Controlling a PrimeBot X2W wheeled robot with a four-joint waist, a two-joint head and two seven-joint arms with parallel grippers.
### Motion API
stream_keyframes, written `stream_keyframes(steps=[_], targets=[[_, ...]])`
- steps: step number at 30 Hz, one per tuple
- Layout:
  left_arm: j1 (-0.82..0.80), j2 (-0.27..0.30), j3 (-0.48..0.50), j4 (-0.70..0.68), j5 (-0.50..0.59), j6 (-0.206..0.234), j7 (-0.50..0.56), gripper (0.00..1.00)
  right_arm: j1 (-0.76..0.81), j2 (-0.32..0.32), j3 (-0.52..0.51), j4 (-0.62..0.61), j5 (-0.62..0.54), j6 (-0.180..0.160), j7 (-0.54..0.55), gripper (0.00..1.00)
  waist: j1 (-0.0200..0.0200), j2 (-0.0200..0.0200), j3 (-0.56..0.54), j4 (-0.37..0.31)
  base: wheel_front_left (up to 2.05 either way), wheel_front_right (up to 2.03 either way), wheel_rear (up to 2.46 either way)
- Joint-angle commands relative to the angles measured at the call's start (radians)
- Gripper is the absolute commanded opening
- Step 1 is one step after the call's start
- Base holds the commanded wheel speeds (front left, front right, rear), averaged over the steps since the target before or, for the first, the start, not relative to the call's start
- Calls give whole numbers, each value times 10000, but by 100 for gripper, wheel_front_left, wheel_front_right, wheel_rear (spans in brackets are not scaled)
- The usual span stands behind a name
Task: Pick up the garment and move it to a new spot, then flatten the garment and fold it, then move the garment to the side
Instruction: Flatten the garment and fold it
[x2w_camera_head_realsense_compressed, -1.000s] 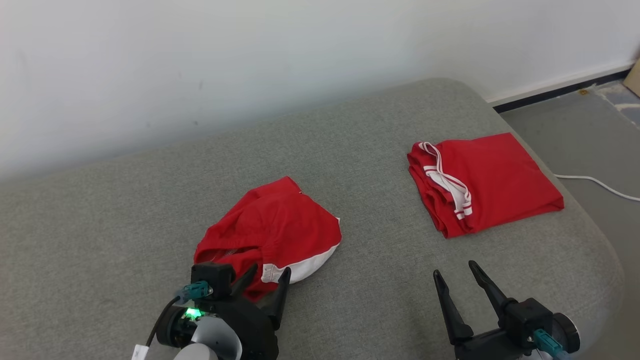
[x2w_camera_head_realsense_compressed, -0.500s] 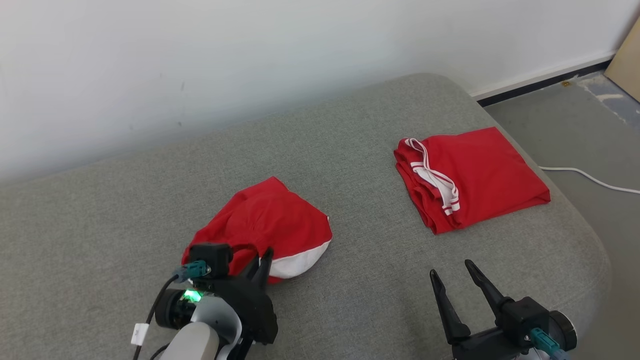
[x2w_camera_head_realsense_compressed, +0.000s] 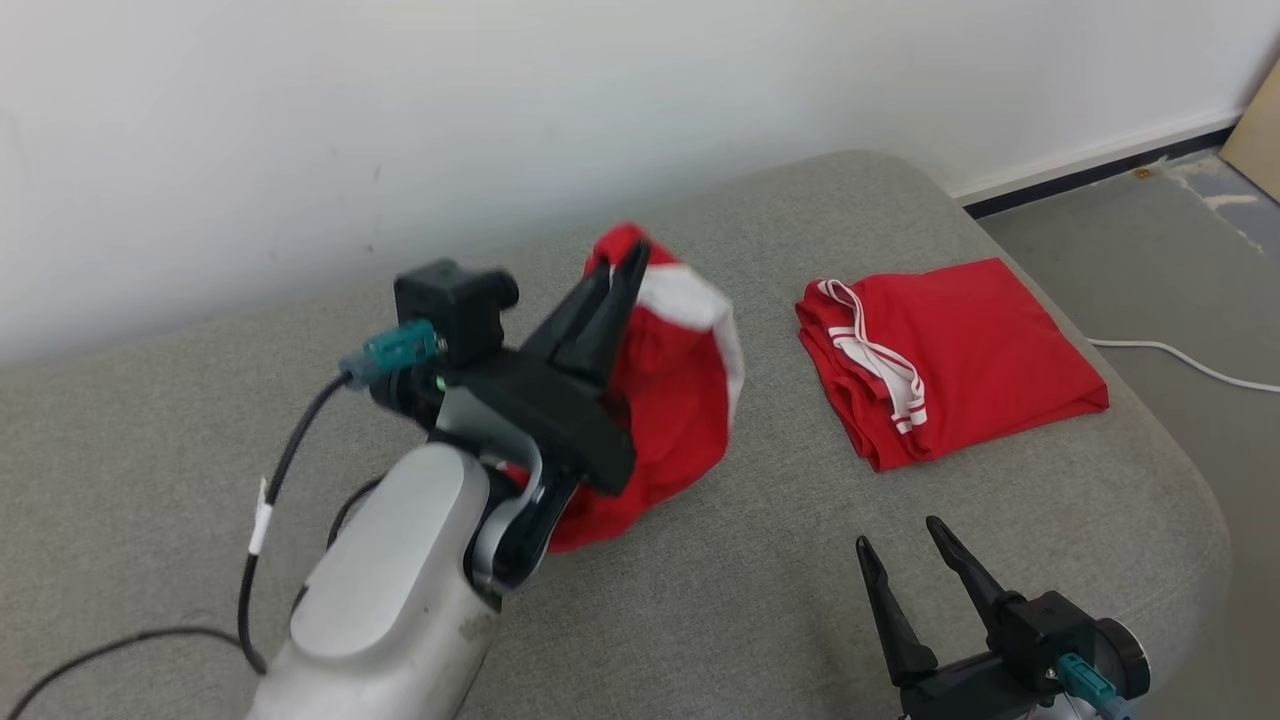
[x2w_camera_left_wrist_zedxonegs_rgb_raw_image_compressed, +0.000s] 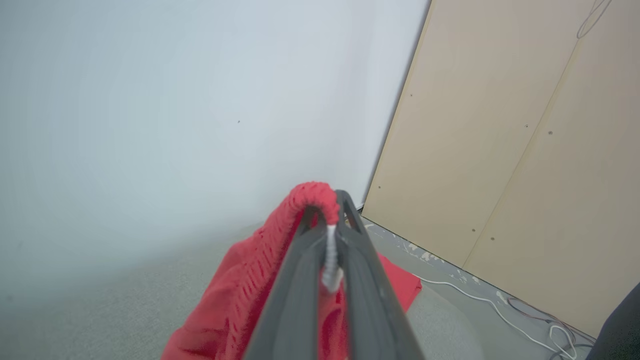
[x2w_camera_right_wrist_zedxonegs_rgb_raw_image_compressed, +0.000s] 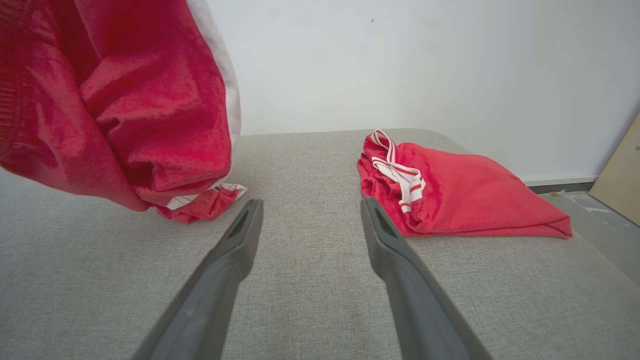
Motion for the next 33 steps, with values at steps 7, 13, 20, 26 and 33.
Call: stream_keyframes(steps=[7,13,20,26,33], targets=[[-484,19,-343,-433,-657,293,-362,0,-19,-2,-111,-40,28,-29,-48,100,0,0,72,38,0,0,0],[921,661,-323,-239,-796,517,-234,0,194,80,-221,-84,-71,-30,-47,100,0,0,124,456,0,0,0],[2912,1785,-345,-350,-781,947,136,0,169,48,-202,-108,-86,-30,-47,100,0,0,123,952,0,0,0],[4155,2799,-592,-934,-435,1219,515,0,278,12,-227,-96,-76,-30,-47,100,0,0,112,1327,0,0,0],[4866,3341,-356,-1094,-279,1998,579,0,152,8,-107,-43,-28,-30,-48,100,0,0,72,1476,0,0,0]])
